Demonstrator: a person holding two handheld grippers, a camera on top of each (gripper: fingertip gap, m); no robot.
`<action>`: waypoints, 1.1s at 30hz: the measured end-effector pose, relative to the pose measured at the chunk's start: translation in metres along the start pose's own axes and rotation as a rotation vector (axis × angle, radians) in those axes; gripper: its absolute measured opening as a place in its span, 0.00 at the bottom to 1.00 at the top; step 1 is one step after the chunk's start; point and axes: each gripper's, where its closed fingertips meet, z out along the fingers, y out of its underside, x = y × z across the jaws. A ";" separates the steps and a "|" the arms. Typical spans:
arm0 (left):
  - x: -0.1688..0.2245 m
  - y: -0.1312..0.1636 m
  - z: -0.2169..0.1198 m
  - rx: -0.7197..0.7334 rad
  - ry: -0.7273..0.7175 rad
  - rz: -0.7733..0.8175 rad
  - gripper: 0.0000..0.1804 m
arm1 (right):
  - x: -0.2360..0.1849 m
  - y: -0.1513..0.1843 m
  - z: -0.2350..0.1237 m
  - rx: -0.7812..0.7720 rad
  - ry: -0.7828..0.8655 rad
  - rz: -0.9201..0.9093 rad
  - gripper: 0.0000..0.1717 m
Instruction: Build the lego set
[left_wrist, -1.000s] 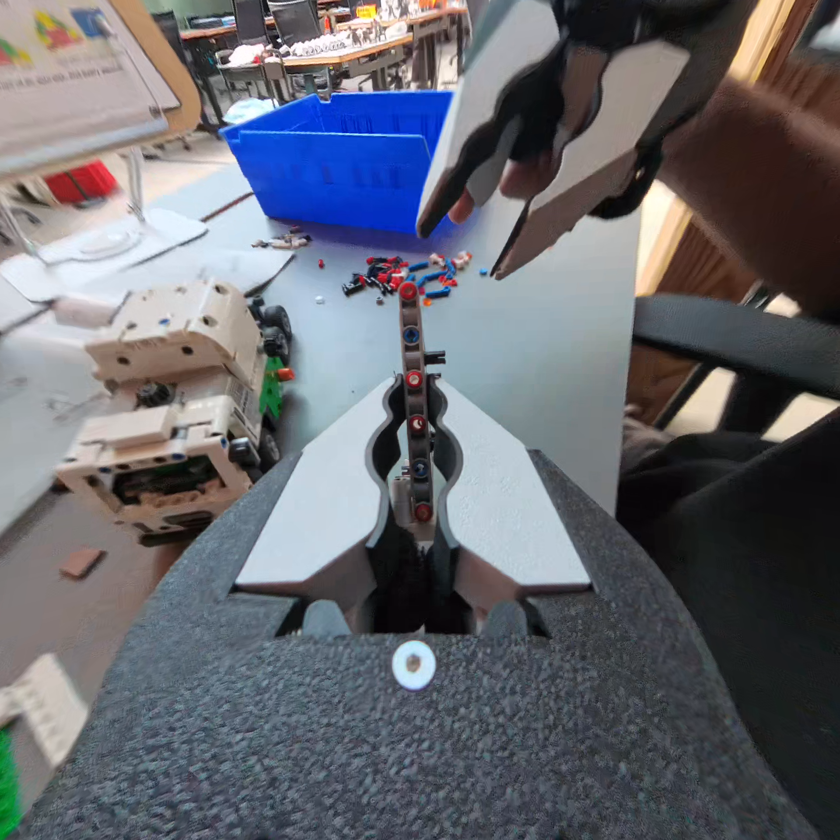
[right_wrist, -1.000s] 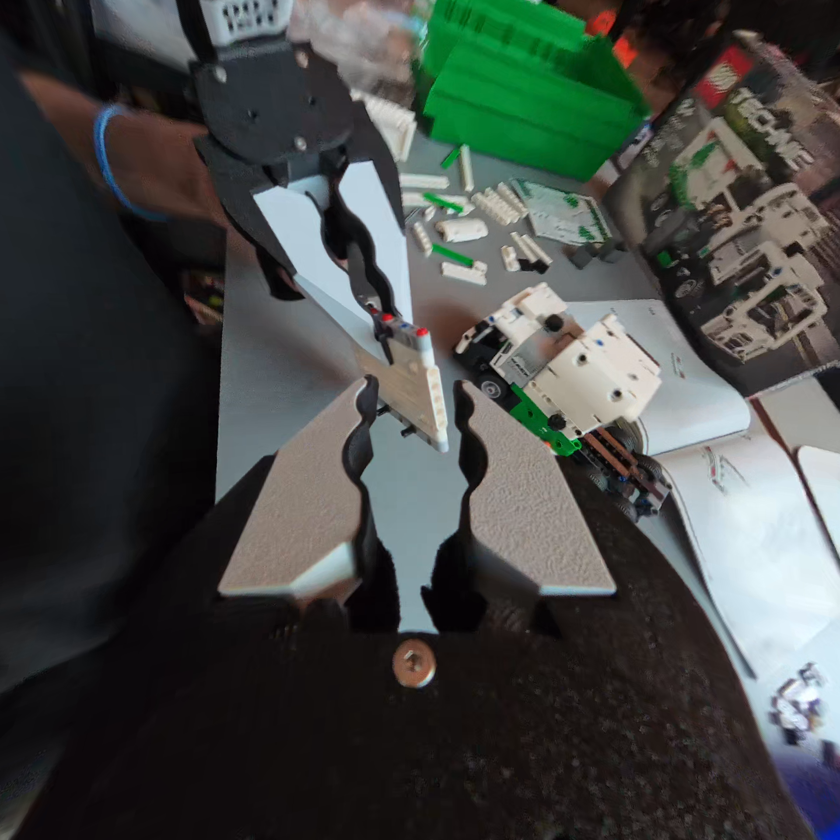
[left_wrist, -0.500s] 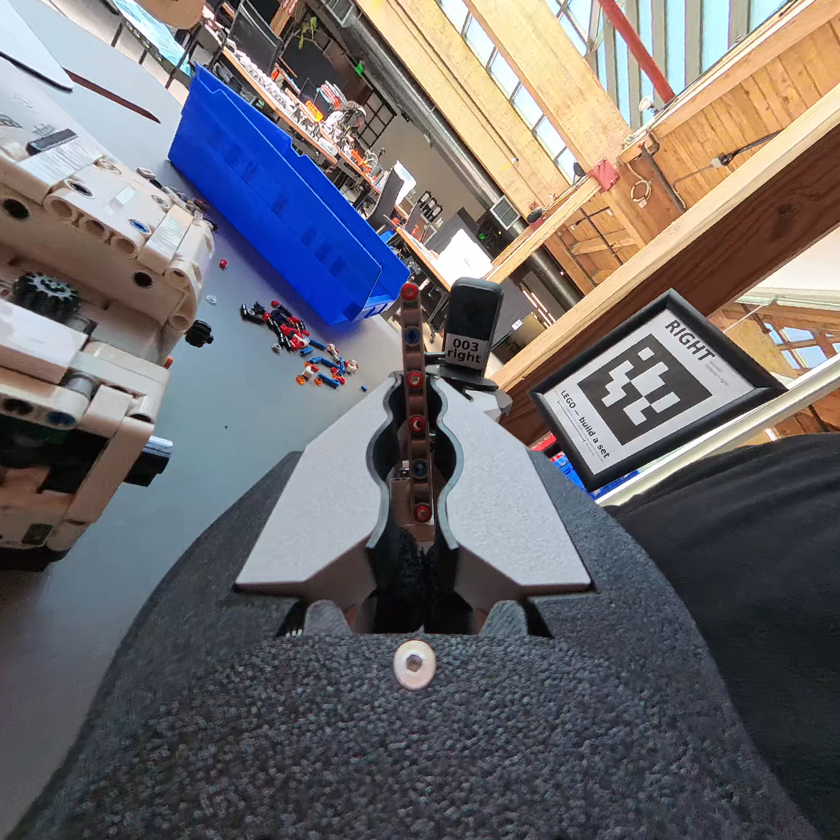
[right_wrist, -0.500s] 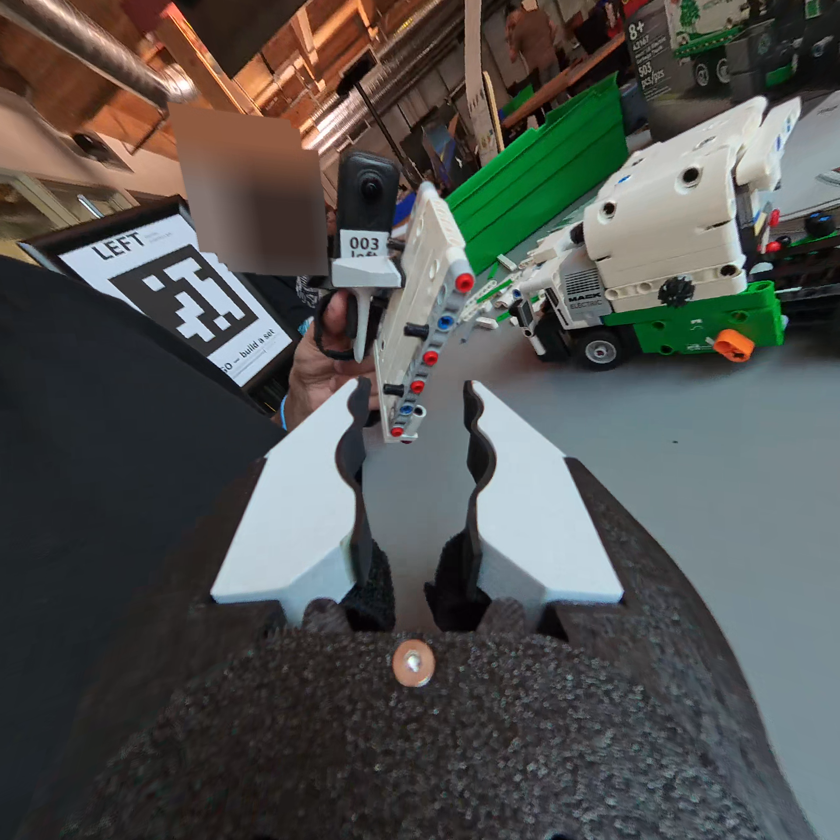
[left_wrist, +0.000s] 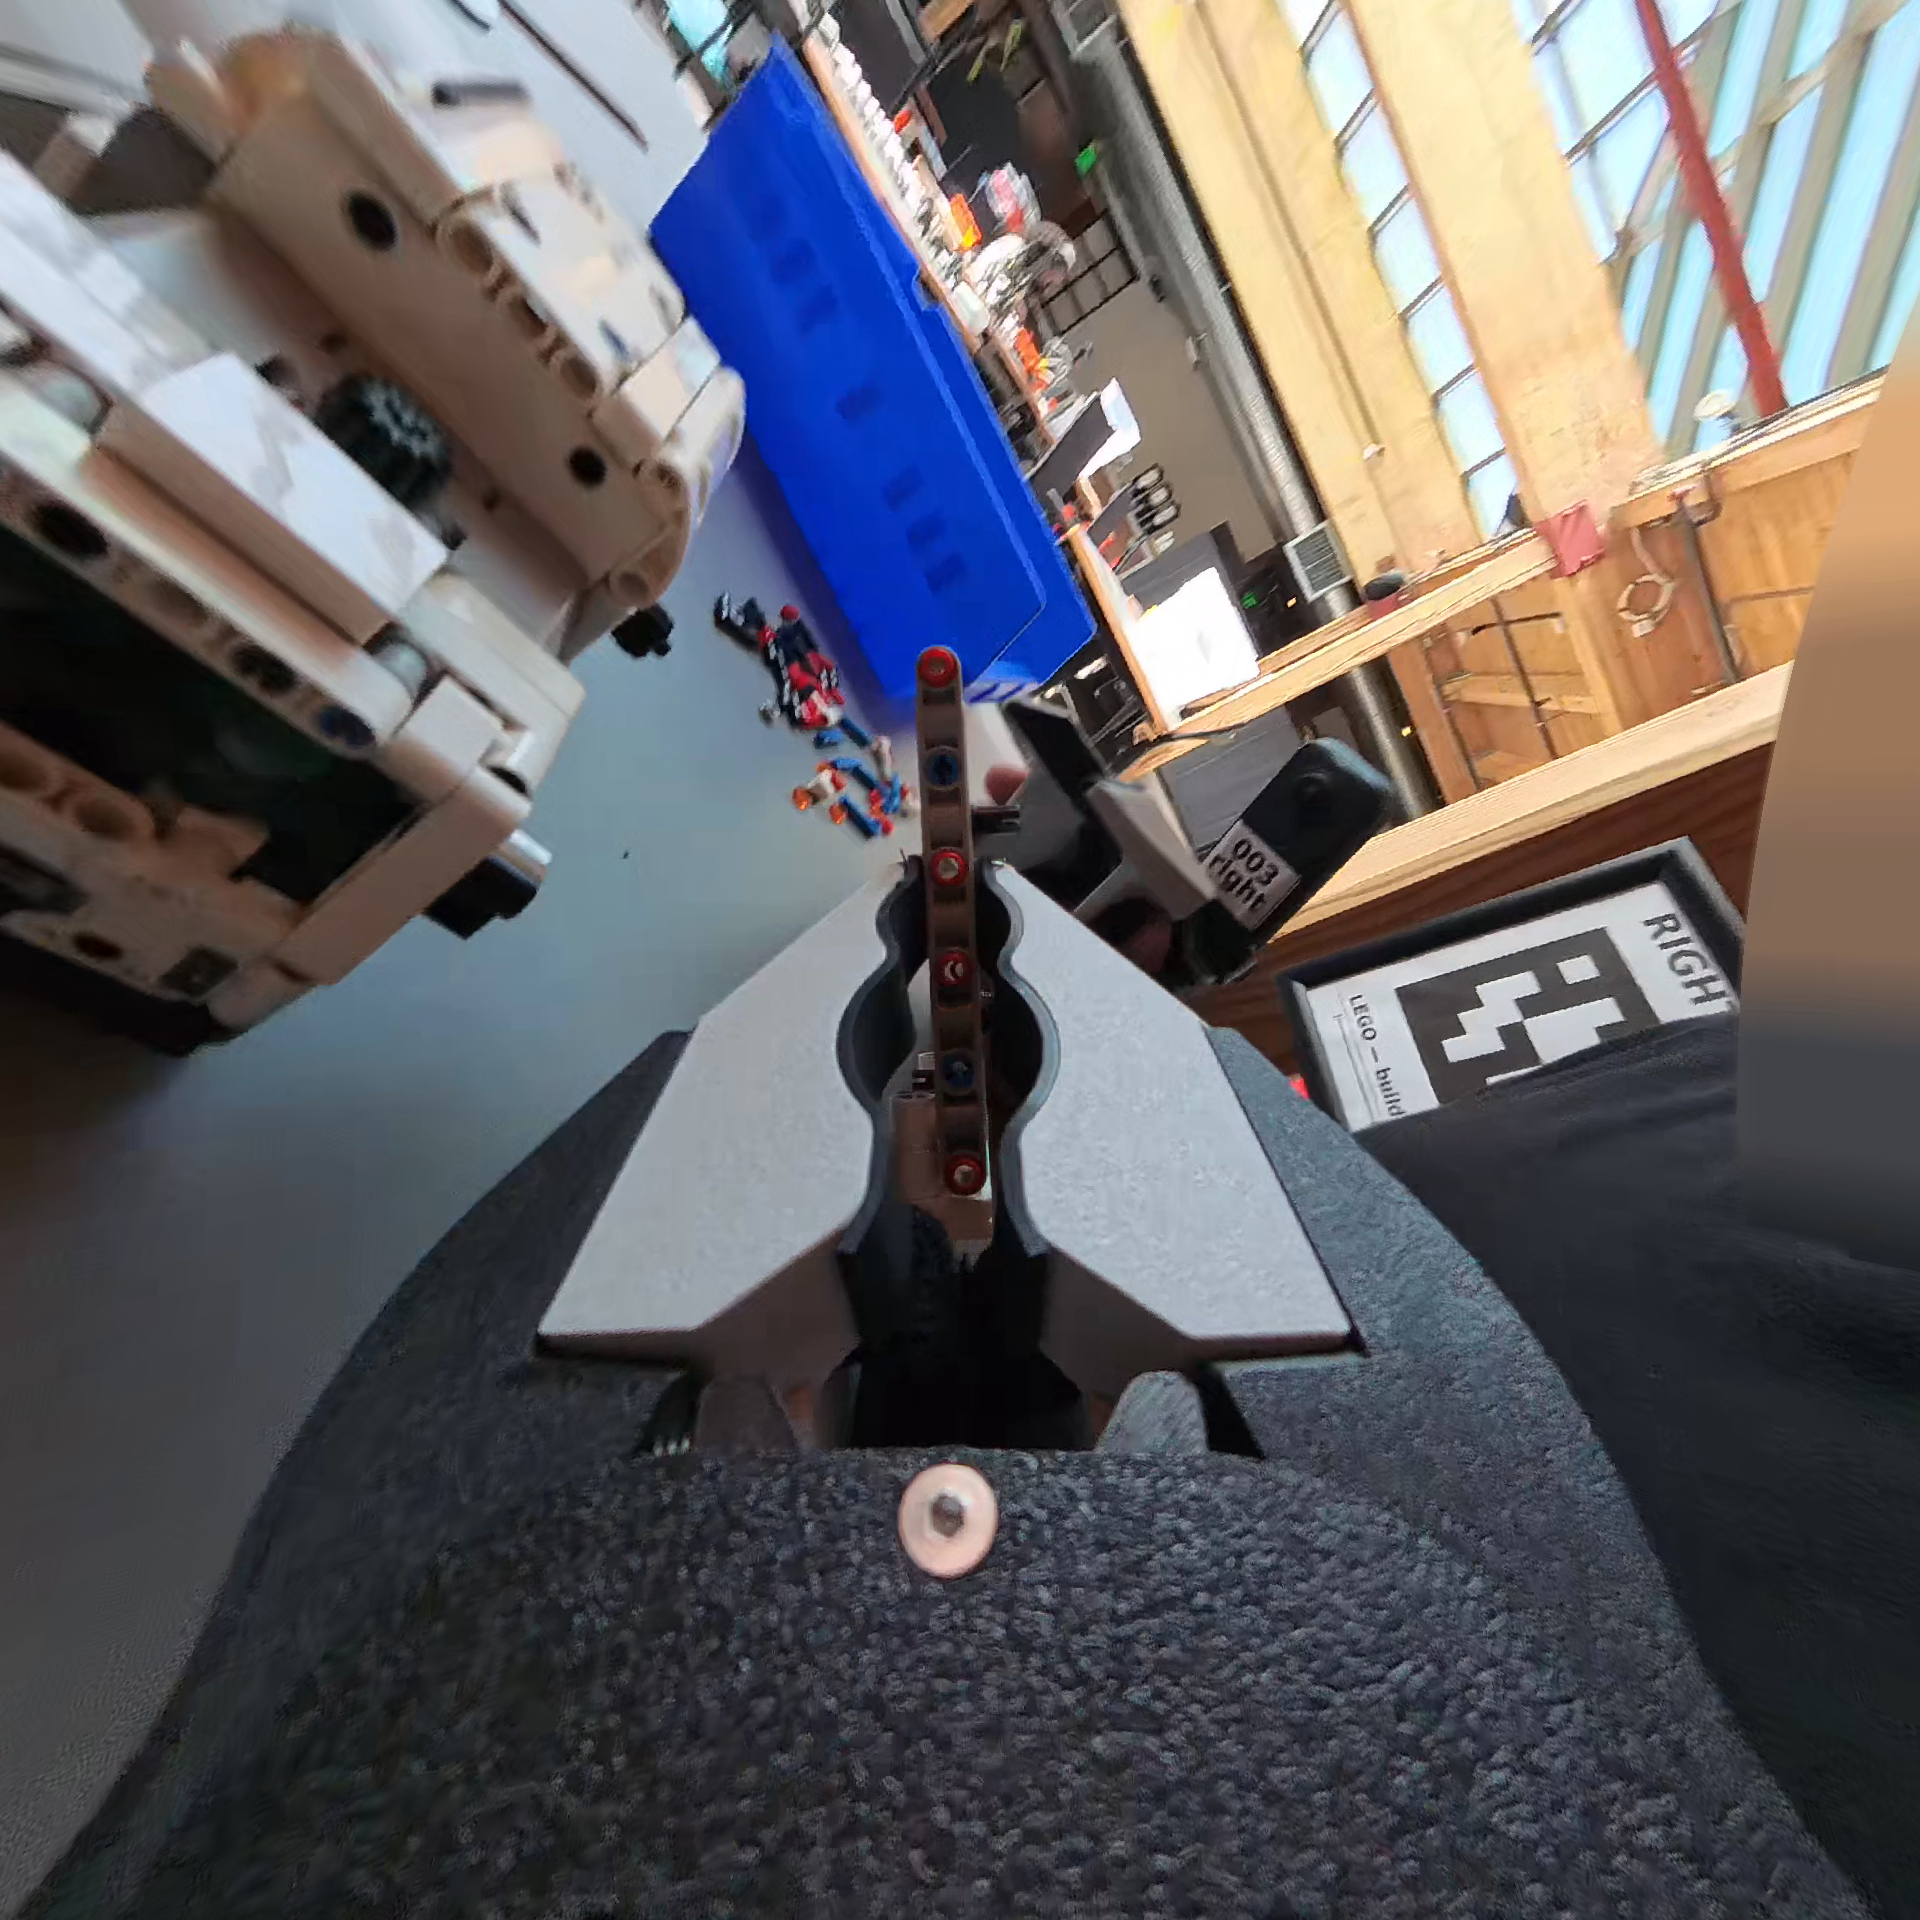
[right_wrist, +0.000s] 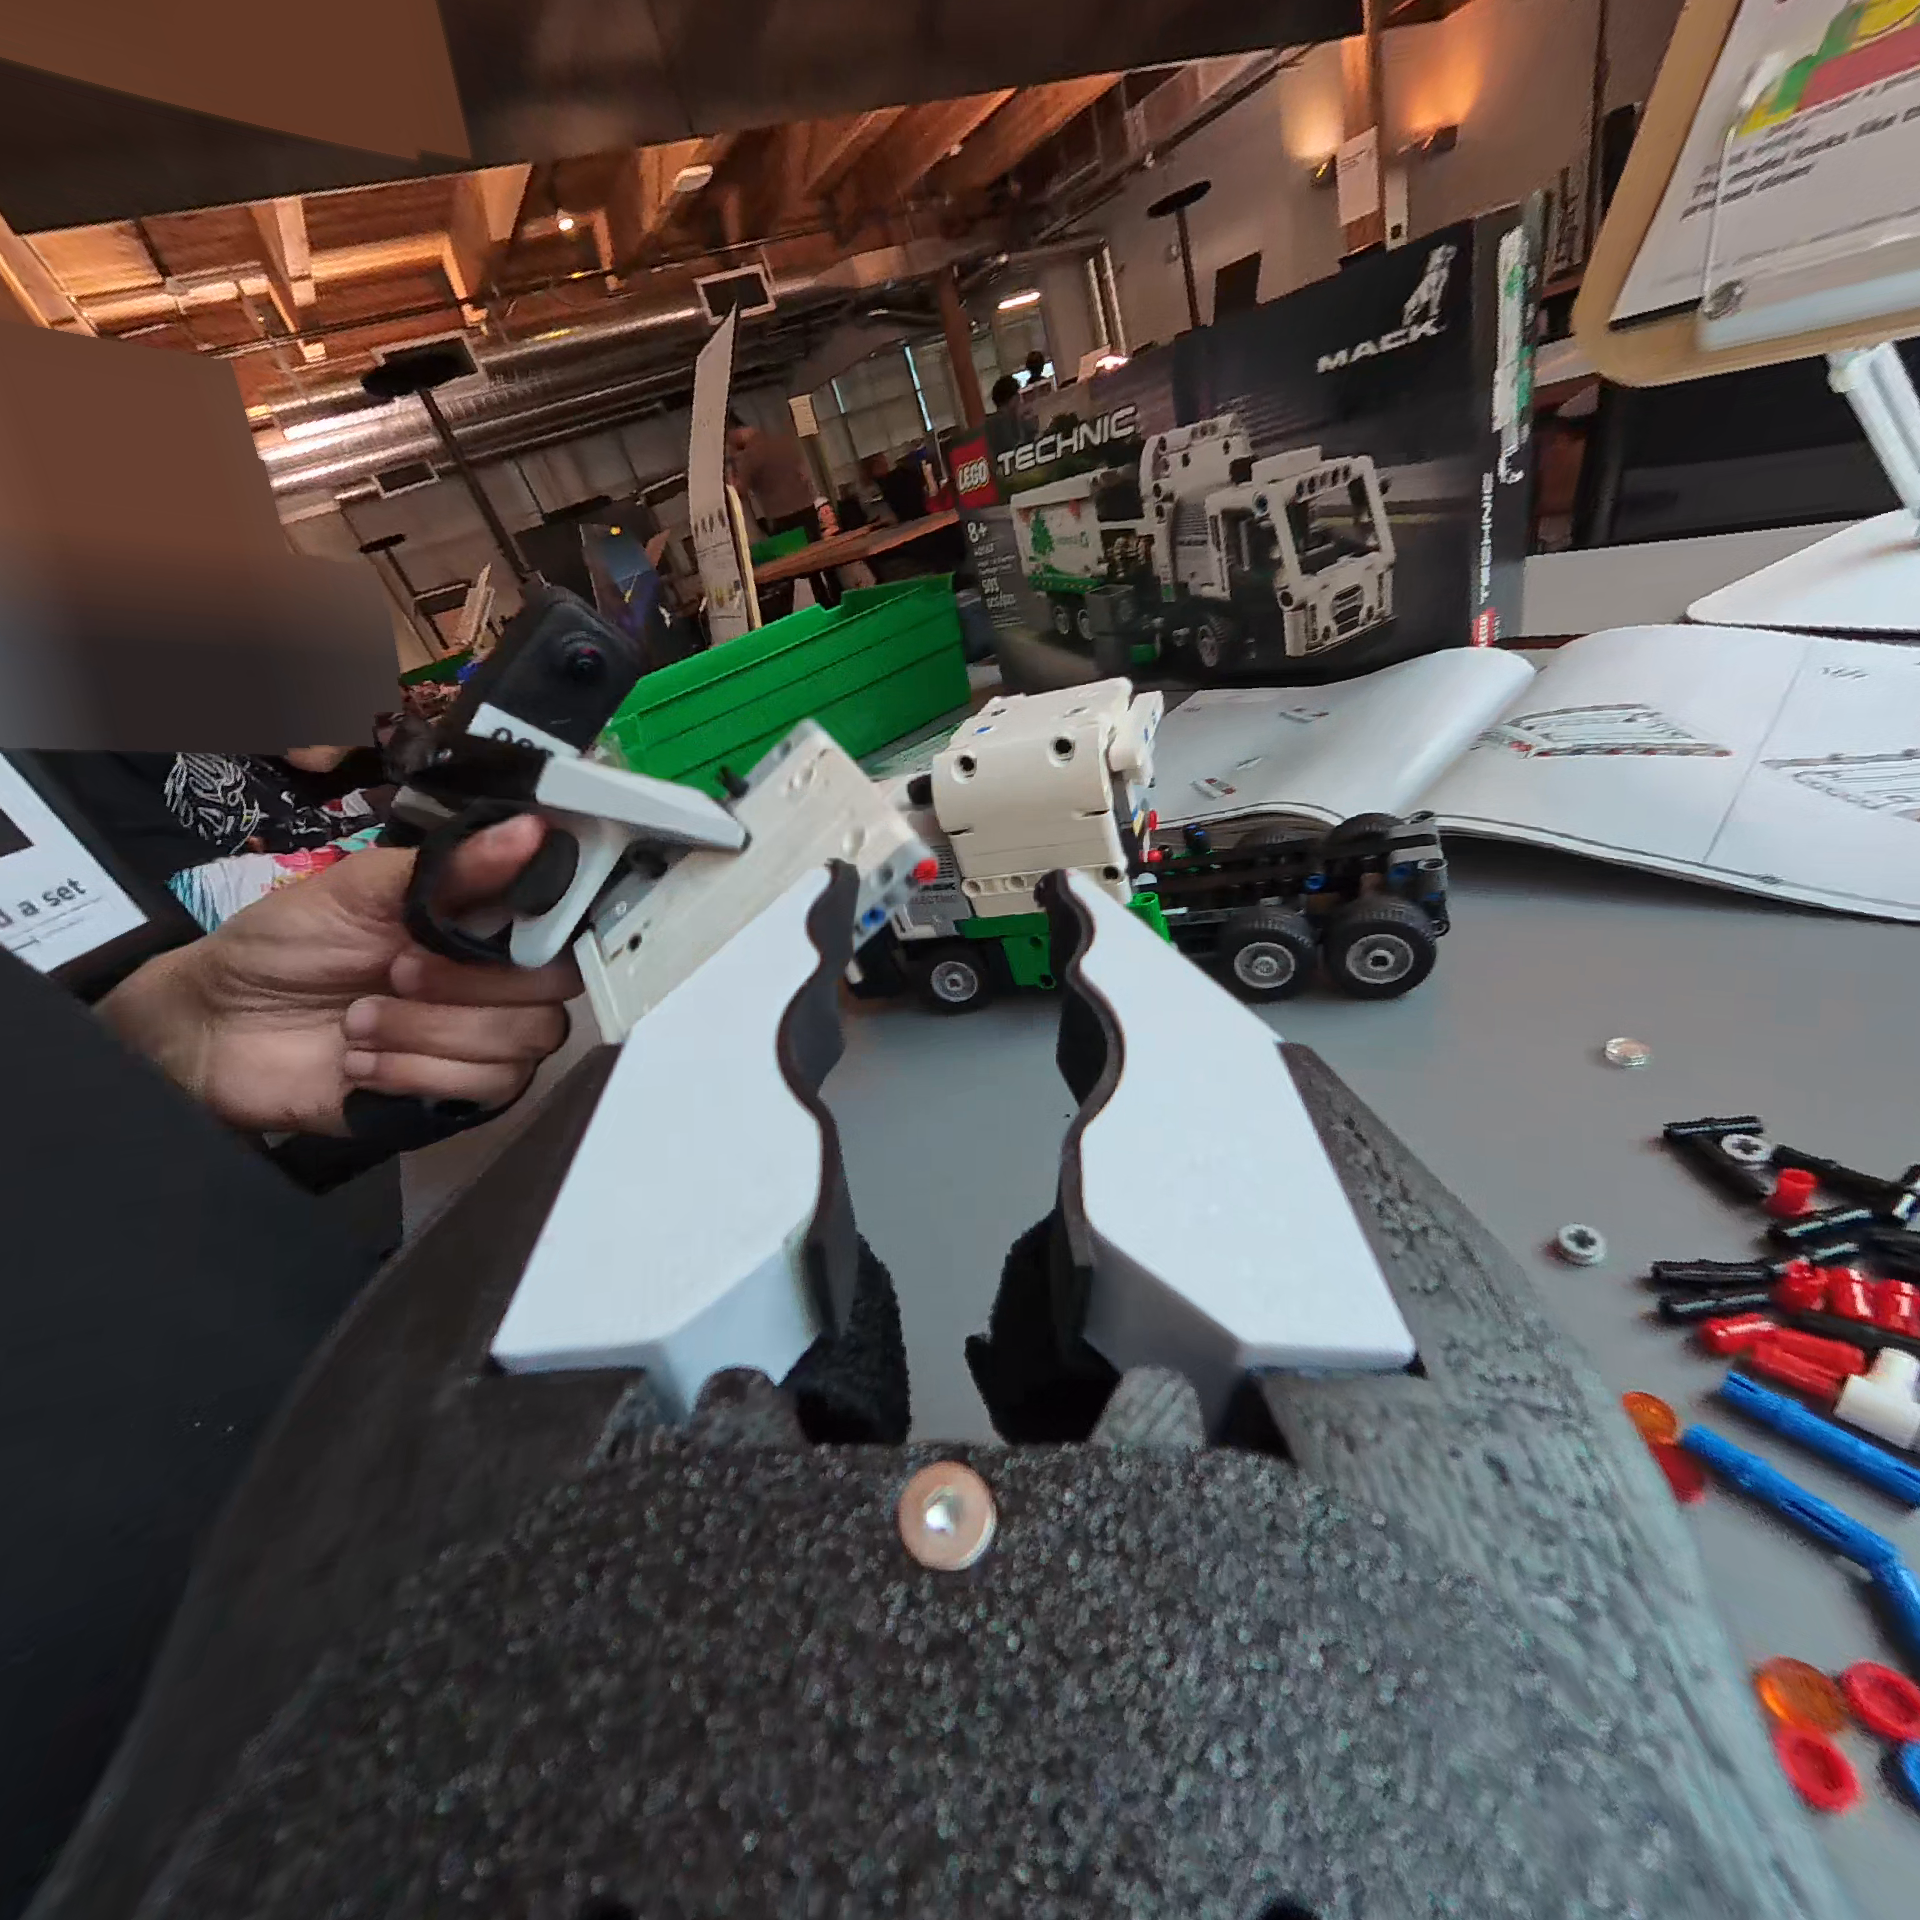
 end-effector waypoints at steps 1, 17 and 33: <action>-0.005 0.008 0.000 -0.045 -0.041 -0.016 0.03 | 0.004 -0.003 -0.002 0.015 0.013 0.009 0.21; -0.040 0.070 0.025 -0.463 -0.291 -0.081 0.04 | 0.018 -0.001 -0.004 0.005 0.026 0.122 0.17; -0.053 0.070 0.024 -0.484 -0.376 0.116 0.08 | 0.021 0.005 0.000 -0.016 0.006 0.191 0.18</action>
